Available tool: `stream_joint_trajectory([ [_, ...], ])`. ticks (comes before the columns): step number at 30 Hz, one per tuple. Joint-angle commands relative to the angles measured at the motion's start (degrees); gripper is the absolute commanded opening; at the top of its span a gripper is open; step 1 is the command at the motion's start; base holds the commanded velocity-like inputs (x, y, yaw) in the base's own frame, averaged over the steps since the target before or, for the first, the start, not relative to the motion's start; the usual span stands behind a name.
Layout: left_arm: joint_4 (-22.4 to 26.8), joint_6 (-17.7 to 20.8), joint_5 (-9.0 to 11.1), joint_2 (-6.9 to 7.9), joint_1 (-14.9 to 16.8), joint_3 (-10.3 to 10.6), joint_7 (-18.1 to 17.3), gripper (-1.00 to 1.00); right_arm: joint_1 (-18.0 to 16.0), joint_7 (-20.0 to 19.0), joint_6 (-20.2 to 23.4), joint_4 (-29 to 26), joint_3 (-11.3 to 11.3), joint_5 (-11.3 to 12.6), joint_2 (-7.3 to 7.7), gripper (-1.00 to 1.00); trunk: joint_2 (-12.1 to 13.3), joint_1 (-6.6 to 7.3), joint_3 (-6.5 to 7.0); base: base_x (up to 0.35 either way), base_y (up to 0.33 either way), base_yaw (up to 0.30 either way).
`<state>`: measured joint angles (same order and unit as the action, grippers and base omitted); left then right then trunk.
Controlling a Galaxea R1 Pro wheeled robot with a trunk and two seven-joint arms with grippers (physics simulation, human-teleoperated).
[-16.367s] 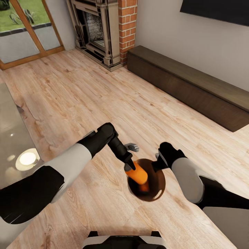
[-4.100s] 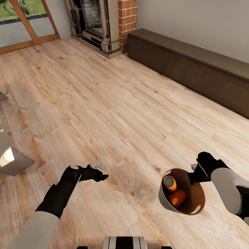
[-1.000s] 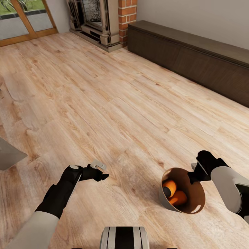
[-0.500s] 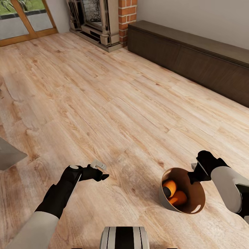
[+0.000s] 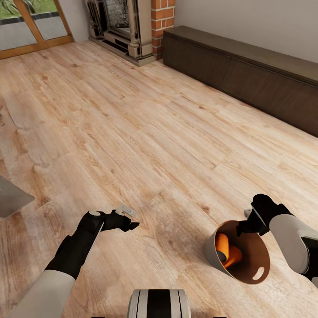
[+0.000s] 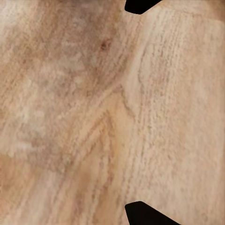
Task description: Put the three can of soda from the living room inside the tash can in the kitchen.
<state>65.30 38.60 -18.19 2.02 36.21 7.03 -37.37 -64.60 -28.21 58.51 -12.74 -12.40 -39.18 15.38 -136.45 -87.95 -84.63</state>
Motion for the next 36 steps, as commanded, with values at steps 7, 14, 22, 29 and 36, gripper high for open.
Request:
stream_joint_trajectory([
  [7, 0.0, 0.0, 0.0, 0.00, 0.0, 0.0, 0.0, 1.00, 0.0, 0.1, -0.2, 0.0, 0.0, -0.2, 0.00, 1.00, 0.0, 0.00, 0.00, 0.000, 0.000, 0.000],
  [14, -0.1, 0.0, 0.0, 0.00, 0.0, 0.0, 0.1, 1.00, 0.0, 0.0, -0.2, 0.0, 0.1, -0.2, -0.04, 1.00, 0.8, 0.44, 0.36, 0.000, 0.000, 0.000],
  [22, -0.4, 0.3, -0.3, 0.00, 0.0, 0.0, 0.3, 1.00, 0.0, 0.1, -0.2, 0.0, 0.0, -0.2, -0.08, 1.00, 4.0, 2.19, 1.79, 0.000, 0.000, 0.000],
  [29, -0.5, 0.3, -0.5, 0.00, 0.0, 0.0, 0.4, 1.00, 0.0, 0.2, -0.2, 0.1, 0.0, -0.2, -0.09, 1.00, 6.8, 3.73, 3.05, 0.000, 0.000, 0.000],
  [36, -0.5, 0.4, -0.4, 0.00, 0.0, 0.0, 0.4, 1.00, 0.0, 0.3, -0.2, 0.4, -0.1, -0.2, -0.09, 1.00, 9.6, 5.27, 4.31, 0.000, 0.000, 0.000],
])
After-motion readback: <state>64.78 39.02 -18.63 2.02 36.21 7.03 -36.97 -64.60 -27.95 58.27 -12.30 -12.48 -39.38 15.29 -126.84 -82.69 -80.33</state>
